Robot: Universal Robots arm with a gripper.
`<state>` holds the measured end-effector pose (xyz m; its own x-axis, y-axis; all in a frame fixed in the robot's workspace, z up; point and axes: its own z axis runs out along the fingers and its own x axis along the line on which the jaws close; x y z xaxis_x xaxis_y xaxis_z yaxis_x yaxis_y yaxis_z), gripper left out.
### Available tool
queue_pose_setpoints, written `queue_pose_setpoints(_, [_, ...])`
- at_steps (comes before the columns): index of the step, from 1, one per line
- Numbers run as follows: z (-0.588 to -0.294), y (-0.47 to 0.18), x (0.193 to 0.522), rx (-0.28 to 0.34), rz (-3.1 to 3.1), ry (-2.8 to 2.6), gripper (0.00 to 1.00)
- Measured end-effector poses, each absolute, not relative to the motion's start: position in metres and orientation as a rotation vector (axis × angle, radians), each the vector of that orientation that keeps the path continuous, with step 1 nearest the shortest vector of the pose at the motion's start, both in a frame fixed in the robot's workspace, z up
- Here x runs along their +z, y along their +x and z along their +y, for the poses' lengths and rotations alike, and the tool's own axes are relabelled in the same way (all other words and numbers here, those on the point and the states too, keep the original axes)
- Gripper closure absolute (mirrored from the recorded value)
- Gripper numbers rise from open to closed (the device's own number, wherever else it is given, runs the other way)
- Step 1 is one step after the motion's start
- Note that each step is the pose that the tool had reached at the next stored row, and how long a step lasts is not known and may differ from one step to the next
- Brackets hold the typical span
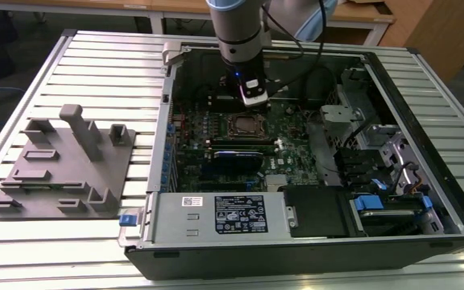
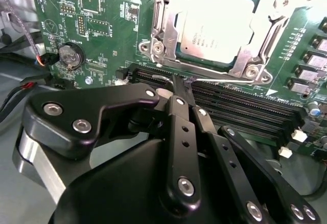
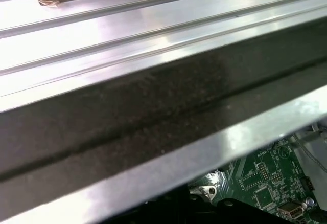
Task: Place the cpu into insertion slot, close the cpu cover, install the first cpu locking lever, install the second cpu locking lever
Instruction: 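Install the first cpu locking lever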
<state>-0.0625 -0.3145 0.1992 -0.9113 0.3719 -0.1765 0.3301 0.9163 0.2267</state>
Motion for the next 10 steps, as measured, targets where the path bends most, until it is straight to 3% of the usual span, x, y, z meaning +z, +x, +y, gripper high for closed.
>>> queue_pose_setpoints(10, [-0.3154, -0.0695, 0.1961, 0.3, 2.838, 0.525, 0.9])
